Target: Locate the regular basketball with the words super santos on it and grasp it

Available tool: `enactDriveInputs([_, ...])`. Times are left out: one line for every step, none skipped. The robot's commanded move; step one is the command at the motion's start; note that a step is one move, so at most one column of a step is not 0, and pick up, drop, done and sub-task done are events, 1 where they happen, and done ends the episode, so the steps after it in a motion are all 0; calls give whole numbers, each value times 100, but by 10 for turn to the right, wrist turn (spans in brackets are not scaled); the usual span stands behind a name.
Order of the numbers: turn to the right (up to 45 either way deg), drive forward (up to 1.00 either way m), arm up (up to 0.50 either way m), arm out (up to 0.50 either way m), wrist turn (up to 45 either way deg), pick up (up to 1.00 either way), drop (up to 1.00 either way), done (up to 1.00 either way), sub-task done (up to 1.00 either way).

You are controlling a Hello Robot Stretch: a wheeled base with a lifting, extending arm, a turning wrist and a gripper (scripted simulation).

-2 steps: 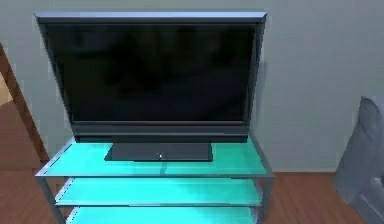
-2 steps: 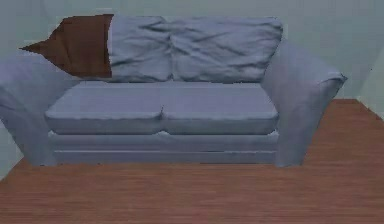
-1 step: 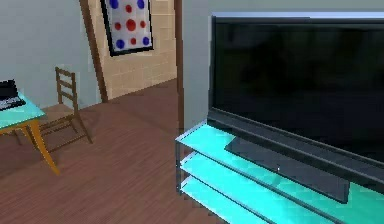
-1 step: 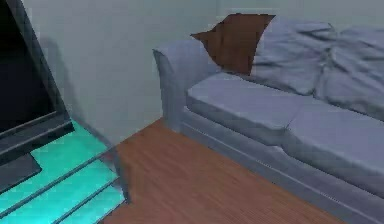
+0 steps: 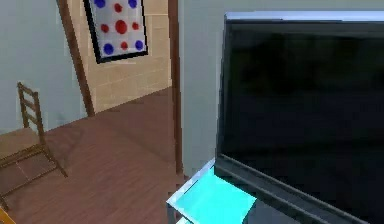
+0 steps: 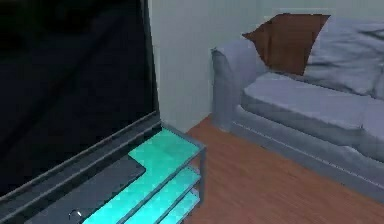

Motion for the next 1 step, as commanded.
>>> enactDriveInputs([-450,0,0,0,0,0,0,0,0])
